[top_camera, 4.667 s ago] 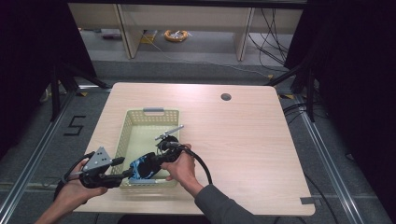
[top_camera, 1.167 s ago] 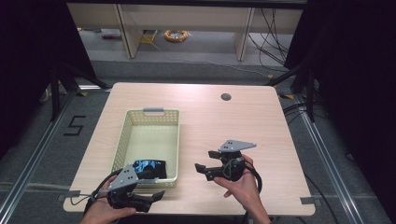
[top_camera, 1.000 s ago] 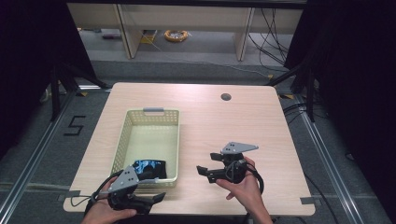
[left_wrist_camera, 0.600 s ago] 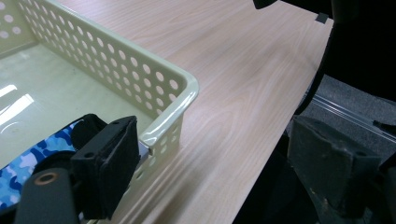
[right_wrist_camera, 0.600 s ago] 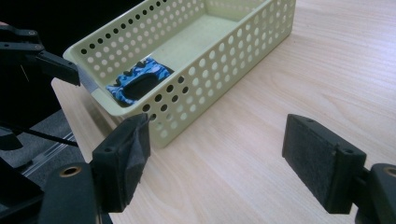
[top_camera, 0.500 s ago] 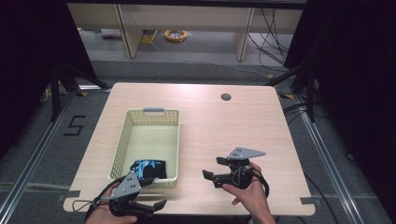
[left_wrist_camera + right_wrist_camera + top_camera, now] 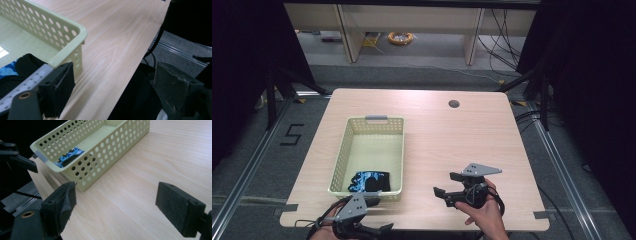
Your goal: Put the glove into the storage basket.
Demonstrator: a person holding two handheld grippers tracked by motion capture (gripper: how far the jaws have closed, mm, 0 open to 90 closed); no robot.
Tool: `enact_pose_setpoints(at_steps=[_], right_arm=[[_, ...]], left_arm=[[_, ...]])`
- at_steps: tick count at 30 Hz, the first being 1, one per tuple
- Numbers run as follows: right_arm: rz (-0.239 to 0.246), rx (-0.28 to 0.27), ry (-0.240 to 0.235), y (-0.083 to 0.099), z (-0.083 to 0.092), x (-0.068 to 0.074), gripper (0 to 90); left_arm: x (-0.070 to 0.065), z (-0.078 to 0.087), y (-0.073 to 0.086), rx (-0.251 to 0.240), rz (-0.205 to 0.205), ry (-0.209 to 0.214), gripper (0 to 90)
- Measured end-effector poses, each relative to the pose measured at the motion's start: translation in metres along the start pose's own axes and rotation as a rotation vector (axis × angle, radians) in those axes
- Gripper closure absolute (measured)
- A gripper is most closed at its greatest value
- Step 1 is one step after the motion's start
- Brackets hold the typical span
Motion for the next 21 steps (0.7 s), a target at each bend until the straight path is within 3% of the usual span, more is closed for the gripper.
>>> enact_pose_setpoints(at_steps=[2, 7, 8, 9, 10, 11, 12, 13, 14, 15, 16, 17, 18, 19, 20, 21], right_arm=[[-0.004, 0.002, 0.005, 0.002, 0.001, 0.000, 18.0], [-0.001, 0.007, 0.006, 0.006, 0.001, 0.001, 18.1], [-0.025, 0.001, 0.021, 0.007, 0.002, 0.003, 18.0], [-0.055, 0.008, 0.015, 0.008, 0.002, 0.006, 18.0], [-0.030, 0.003, 0.017, 0.009, 0.002, 0.004, 18.0], [-0.011, 0.001, 0.029, 0.009, 0.003, 0.004, 18.0], [-0.055, 0.010, 0.013, 0.010, 0.003, 0.008, 18.0], [-0.007, -0.001, 0.024, 0.011, 0.003, 0.004, 18.0], [-0.059, 0.018, 0.018, 0.012, 0.005, 0.009, 18.0], [-0.031, -0.001, 0.018, 0.012, 0.004, 0.006, 18.0], [-0.049, 0.007, 0.012, 0.013, 0.005, 0.009, 18.0], [-0.044, 0.015, 0.022, 0.014, 0.006, 0.009, 18.0], [-0.012, 0.006, 0.018, 0.015, 0.006, 0.006, 18.0], [-0.057, 0.007, 0.015, 0.016, 0.006, 0.010, 18.0], [-0.024, 0.007, 0.015, 0.018, 0.006, 0.009, 18.0], [-0.031, 0.011, 0.016, 0.019, 0.006, 0.010, 18.0]], left_arm=[[-0.002, -0.001, 0.002, 0.001, 0.016, -0.012, 16.3], [-0.006, -0.004, 0.006, -0.006, 0.041, 0.013, 16.4], [-0.004, -0.004, 0.007, 0.003, 0.018, -0.002, 16.4], [-0.004, -0.004, 0.006, 0.000, 0.002, 0.011, 16.4], [-0.005, -0.004, 0.007, -0.006, 0.027, 0.015, 16.4], [-0.005, -0.004, 0.008, 0.001, 0.025, 0.006, 16.4], [-0.005, -0.004, 0.009, 0.010, 0.023, 0.015, 16.4], [-0.006, -0.004, 0.010, 0.016, 0.041, 0.024, 16.4], [-0.006, -0.005, 0.010, -0.004, 0.043, 0.016, 16.3], [-0.007, -0.006, 0.011, -0.004, 0.050, 0.023, 16.3], [-0.005, -0.005, 0.011, 0.007, 0.011, 0.011, 16.2], [-0.006, -0.006, 0.012, 0.000, 0.032, 0.016, 16.2], [-0.006, -0.005, 0.013, 0.008, 0.014, 0.007, 16.1], [-0.006, -0.005, 0.013, 0.008, 0.014, 0.007, 16.0], [-0.006, -0.006, 0.014, 0.012, -0.005, 0.019, 16.0], [-0.006, -0.006, 0.015, 0.021, -0.003, 0.022, 16.0]])
Point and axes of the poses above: each handheld gripper's, and its own axes: z roughly backward along the jaws, y roughly out of its underside, x roughly to its left, the point moved 3 cm from there along -z, roughly forward along the jaws, and after that the axes turned 10 degrees about z, right-handed, at the moved point
